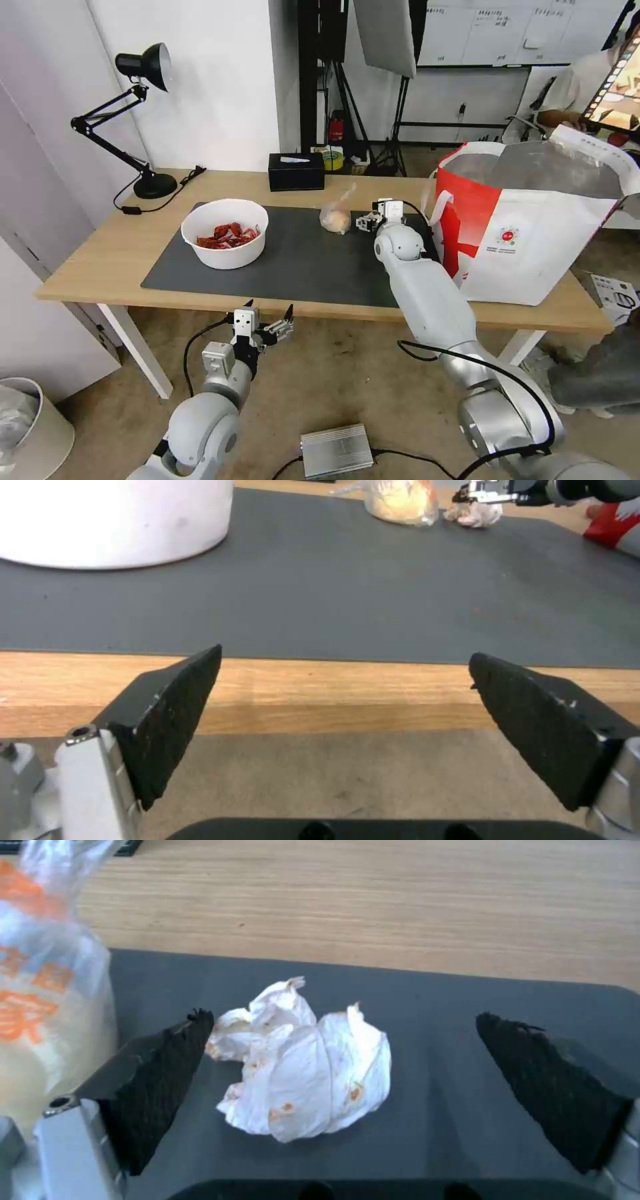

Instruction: Pick up the trash from the table and place it into the takeout bag.

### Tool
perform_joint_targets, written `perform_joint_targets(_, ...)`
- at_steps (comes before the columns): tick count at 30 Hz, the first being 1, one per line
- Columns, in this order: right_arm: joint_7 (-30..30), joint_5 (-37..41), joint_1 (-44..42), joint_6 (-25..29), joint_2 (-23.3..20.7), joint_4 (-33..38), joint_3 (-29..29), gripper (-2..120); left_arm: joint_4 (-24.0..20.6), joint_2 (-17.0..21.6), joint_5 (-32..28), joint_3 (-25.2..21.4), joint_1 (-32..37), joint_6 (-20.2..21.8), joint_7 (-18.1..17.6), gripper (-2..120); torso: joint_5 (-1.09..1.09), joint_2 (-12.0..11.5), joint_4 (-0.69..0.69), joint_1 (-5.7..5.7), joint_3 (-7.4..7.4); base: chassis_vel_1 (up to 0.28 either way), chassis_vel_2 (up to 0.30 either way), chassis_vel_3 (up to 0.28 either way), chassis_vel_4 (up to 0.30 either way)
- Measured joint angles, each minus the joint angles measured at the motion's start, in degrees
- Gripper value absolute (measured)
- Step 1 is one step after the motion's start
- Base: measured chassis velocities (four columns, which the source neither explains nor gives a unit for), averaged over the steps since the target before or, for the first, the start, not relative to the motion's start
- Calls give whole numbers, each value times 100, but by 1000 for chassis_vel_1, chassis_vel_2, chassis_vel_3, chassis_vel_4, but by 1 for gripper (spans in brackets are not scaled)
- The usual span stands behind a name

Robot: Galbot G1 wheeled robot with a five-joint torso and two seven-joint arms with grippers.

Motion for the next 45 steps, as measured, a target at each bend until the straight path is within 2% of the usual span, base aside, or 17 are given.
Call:
perform_joint_targets(4,-71,-3,66,9,16,-104,22,96,-12,-1,7,-4,6,-1,0,100,0,0,1,0,0,0,0,0,0)
perform_joint_targets(7,-101,3,70,9,17,-116,25,82,-12,1,9,-1,2,-1,0,100,0,0,0,0,0,0,0,0,0)
perform_joint_targets(8,-101,3,70,9,17,-116,25,82,-12,1,9,-1,2,-1,0,100,0,0,0,0,0,0,0,0,0)
perform_joint_targets(11,-106,23,30,5,14,-97,22,67,-3,6,9,18,-21,-1,-2,100,0,0,0,0,0,0,0,0,0)
perform_joint_targets(13,-106,27,22,0,12,-82,22,64,-3,9,8,24,-32,-1,-2,100,0,0,0,0,0,0,0,0,0)
perform_joint_targets(14,-103,35,14,-11,10,-64,22,57,-3,13,5,28,-42,-1,-2,100,0,0,0,0,0,0,0,0,0)
perform_joint_targets(16,-98,41,7,-23,7,-51,21,53,-1,19,2,31,-49,-1,-2,100,0,0,0,0,0,0,0,0,0)
perform_joint_targets(19,-66,117,-42,-82,-37,42,9,39,1,27,-2,41,-58,-1,-3,100,0,0,0,0,0,0,0,0,0)
perform_joint_targets(20,-66,117,-42,-82,-37,42,9,39,1,27,-2,41,-58,-1,-3,100,0,0,0,0,0,0,0,0,0)
perform_joint_targets(28,-5,285,-143,-150,-91,228,2,5,2,35,-9,49,-63,-1,-10,100,0,0,0,0,0,0,0,0,0)
perform_joint_targets(31,29,357,-164,-169,-99,300,-13,0,2,29,-11,50,-61,-1,-12,100,0,0,0,0,0,0,0,0,0)
perform_joint_targets(45,84,451,-341,-214,-186,660,-38,0,2,20,-13,46,-64,-6,-20,100,0,0,0,0,0,0,0,0,0)
